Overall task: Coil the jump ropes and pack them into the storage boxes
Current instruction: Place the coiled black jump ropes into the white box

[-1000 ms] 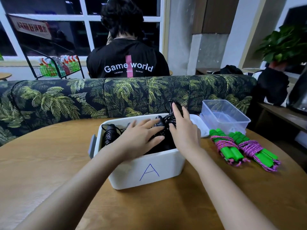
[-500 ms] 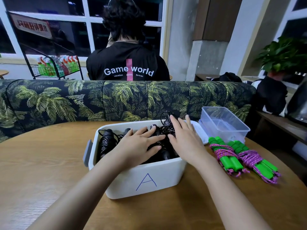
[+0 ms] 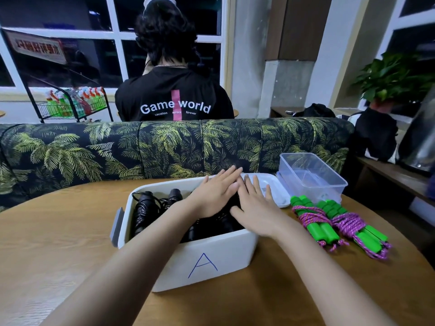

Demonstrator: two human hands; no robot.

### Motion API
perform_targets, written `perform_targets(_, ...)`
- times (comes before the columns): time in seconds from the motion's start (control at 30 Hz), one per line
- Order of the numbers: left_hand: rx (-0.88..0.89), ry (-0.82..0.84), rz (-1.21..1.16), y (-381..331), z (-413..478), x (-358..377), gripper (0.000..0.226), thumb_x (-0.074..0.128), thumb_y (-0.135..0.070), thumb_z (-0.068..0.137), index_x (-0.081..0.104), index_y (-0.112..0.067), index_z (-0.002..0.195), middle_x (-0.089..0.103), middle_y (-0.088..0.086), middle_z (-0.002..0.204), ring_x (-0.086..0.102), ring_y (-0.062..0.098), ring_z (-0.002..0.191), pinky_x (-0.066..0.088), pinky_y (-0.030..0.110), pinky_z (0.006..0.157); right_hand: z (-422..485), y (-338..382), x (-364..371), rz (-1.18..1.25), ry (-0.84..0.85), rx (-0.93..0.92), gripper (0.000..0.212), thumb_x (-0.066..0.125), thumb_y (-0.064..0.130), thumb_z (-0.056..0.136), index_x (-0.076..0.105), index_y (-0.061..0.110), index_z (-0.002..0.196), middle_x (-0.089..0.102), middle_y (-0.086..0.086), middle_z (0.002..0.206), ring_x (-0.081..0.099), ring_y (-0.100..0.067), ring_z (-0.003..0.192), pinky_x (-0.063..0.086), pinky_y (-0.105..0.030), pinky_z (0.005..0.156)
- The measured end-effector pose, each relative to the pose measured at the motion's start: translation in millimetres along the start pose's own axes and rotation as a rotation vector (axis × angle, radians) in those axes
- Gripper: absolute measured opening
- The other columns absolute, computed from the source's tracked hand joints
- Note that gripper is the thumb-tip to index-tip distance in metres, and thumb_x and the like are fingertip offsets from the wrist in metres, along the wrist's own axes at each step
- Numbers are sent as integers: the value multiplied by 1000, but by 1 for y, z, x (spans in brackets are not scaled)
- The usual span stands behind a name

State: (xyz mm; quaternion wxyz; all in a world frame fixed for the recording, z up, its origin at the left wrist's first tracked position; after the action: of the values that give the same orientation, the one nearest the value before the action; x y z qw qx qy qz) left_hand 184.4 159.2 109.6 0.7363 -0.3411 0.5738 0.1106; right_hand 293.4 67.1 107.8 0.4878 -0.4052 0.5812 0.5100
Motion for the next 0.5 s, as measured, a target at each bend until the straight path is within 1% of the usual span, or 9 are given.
perform_targets(0.1,3,6,41,3,-5,4,49,20,-39,107,13,-35,156,0,-11,165,2,9,151,-5,44,121,-9,3,2,-20,-99,61,73,30,44,104,-7,9,156,-6,-12,165,-14,-29,151,-6,-56,120)
perform_targets(0.17,4,5,57,3,-6,4,49,20,-39,107,14,-36,156,-1,-11,165,1,9,151,-6,44,121,-20,6,4,-43,-162,112,74,24,50,104,-8,9,156,-4,-11,166,-10,-31,152,-2,-55,120)
perform_targets(0.27,-7,15,75,3,-5,4,49,20,-39,107,14,-35,156,-1,-10,165,-2,9,151,-7,44,121,-37,8,13,-56,-212,61,69,11,54,103,8,13,158,6,-5,166,1,-22,153,6,-45,122)
perform_targets(0.33,-7,19,101,2,-4,4,49,20,-40,107,15,-34,156,0,-9,165,-2,9,151,-7,44,122,-43,9,19,-42,-284,29,79,-1,56,95,25,11,155,26,-6,162,18,-20,151,16,-38,121)
perform_targets(0.37,-5,16,119,3,-4,4,50,21,-41,107,16,-34,156,2,-8,165,-2,9,151,-7,44,122,-44,9,22,-41,-318,24,82,2,55,93,39,9,149,42,-9,154,33,-22,146,27,-37,118)
perform_targets(0.4,-1,11,138,3,-3,4,50,21,-41,107,17,-34,156,3,-7,165,-2,9,151,-7,44,122,-42,8,25,-45,-357,21,78,11,53,93,55,6,138,57,-11,140,49,-24,135,39,-38,110)
perform_targets(0.43,3,11,155,3,-3,3,50,22,-41,107,17,-34,156,5,-7,165,-1,9,151,-7,44,122,-40,6,27,-50,-390,22,72,20,50,94,66,5,126,67,-12,126,59,-25,124,48,-39,102)
perform_targets(0.47,8,18,175,3,-4,3,50,22,-41,107,18,-33,156,6,-6,165,0,8,151,-7,45,122,-39,5,28,-58,-420,34,67,26,48,94,71,4,117,72,-12,116,64,-26,117,52,-40,95)
perform_targets(0.5,15,27,193,2,-3,3,49,22,-40,107,18,-33,156,8,-5,165,1,8,151,-6,45,122,-38,5,28,-67,-414,35,64,29,46,94,73,4,113,73,-12,112,66,-26,115,53,-41,93)
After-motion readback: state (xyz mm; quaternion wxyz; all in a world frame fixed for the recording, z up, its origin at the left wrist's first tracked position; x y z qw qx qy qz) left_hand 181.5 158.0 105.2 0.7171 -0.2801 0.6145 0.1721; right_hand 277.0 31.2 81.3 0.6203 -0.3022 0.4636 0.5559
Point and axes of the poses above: each hand's wrist, its own z-axis towards the middle knuckle, its own x-axis out of the palm, y = z × x, the point moved 1 cm from there along z, towards the middle knuckle
